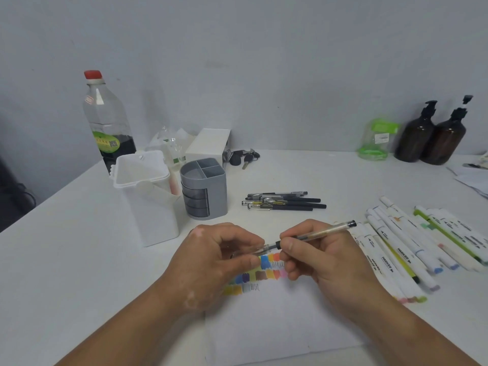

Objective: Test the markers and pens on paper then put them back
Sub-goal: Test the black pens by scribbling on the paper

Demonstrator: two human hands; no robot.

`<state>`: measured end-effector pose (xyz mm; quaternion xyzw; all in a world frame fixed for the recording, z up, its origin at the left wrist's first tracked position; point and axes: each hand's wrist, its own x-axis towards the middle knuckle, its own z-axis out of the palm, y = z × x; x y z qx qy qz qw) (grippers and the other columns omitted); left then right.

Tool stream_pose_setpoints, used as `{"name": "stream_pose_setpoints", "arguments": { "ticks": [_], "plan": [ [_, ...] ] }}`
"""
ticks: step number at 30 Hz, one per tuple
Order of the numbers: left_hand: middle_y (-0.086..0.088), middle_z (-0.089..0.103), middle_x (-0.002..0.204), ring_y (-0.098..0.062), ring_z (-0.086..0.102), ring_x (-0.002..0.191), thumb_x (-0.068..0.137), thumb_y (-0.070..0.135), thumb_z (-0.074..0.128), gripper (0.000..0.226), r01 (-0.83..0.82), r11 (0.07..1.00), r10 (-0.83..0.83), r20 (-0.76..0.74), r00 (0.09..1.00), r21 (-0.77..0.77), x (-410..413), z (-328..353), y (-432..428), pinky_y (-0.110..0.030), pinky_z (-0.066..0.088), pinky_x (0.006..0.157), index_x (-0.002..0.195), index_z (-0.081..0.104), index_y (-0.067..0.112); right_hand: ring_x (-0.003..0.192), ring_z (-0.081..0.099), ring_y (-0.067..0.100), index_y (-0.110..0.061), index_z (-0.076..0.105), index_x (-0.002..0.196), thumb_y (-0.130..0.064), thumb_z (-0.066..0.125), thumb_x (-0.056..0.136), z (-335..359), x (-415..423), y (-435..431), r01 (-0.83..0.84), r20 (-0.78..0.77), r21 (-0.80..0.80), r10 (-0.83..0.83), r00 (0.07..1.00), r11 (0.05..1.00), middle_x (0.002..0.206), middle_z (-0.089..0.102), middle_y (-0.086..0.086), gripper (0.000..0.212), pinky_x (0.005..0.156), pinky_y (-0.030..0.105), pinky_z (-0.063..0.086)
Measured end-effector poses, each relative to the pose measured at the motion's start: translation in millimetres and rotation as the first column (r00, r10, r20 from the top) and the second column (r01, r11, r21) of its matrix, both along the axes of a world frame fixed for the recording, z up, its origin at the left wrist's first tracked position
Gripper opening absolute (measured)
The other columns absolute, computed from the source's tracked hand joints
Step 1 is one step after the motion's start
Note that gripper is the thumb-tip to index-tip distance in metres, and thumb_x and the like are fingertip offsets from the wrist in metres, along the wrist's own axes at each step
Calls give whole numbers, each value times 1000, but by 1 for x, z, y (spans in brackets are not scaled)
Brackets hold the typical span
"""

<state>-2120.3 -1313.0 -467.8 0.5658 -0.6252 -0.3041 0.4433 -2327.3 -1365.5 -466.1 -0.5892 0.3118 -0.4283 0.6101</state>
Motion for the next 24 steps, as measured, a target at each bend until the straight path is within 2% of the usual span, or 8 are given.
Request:
{"name": "stream_pose_setpoints", "arguments": {
  "ticks": [6, 10, 12, 16, 19, 21, 23, 24],
  "plan": [
    [17, 72, 82, -7, 70, 79, 77, 14, 86, 26, 6, 998, -3, 49, 999, -55, 0, 1, 3, -17, 54, 71, 86, 79, 38, 55, 65, 23, -15, 79, 79, -18, 81, 74, 4, 2, 5, -13, -5, 30, 13, 1000, 999, 68, 71, 17, 6, 53, 27, 56],
    [11, 75, 85, -8, 72, 80, 77, 12, 86, 30, 27, 999, -29, -54, 998, -29, -2, 3, 3, -18, 55, 72, 92, 78, 36, 58, 68, 25, -14, 78, 81, -16, 78, 79, 2, 4, 7, -1, 10, 2, 1, 1000, 1000, 70, 72, 19, 3, 54, 27, 56],
    [10, 76, 86, -10, 72, 82, 77, 13, 86, 30, 14, 1000, -15, -77, 997, -12, 0, 2, 1, -22, 56, 73, 93, 78, 37, 56, 67, 23, -13, 78, 83, -17, 85, 80, 1, 6, 8, 2, 28, 8, -2, 1000, 1000, 69, 71, 18, 9, 55, 27, 56],
    [14, 72, 87, -13, 70, 86, 79, 18, 84, 29, 7, 1000, -8, -22, 1000, -28, -2, 1, -1, -32, 59, 80, 95, 76, 42, 55, 61, 21, -17, 78, 85, -29, 88, 76, 3, 3, 6, -44, 8, 45, 44, 999, 998, 67, 69, 13, 17, 51, 27, 52],
    [22, 69, 91, -8, 67, 90, 82, 24, 81, 30, -47, 996, 53, 80, 995, -71, 0, 0, -5, -23, 56, 78, 96, 74, 50, 56, 59, 21, -13, 79, 93, -55, 89, 64, 11, -14, -5, -79, -17, 30, 80, 997, 996, 75, 69, 14, 52, 48, 29, 48],
    [25, 69, 95, -4, 66, 93, 85, 22, 79, 30, -80, 994, 88, 109, 990, -80, 5, -1, -6, -18, 55, 78, 96, 74, 50, 59, 59, 23, -5, 79, 98, -67, 86, 60, 19, -31, -12, -144, 26, 104, 142, 989, 984, 84, 71, 21, 73, 48, 29, 48],
    [25, 69, 96, -3, 67, 93, 86, 18, 78, 29, -67, 994, 77, 126, 989, -84, 8, -3, -6, -21, 57, 81, 94, 76, 46, 59, 58, 23, -5, 79, 95, -64, 83, 65, 25, -41, -13, -230, -64, 127, 240, 969, 965, 88, 73, 27, 67, 49, 29, 48],
    [24, 68, 97, -4, 67, 92, 87, 16, 77, 29, -43, 995, 56, 144, 988, -88, 8, -3, -5, -21, 57, 81, 94, 77, 43, 58, 57, 22, -11, 78, 91, -60, 82, 68, 28, -41, -11, -246, -209, 89, 259, 943, 965, 86, 74, 25, 54, 50, 29, 48]
  ]
}}
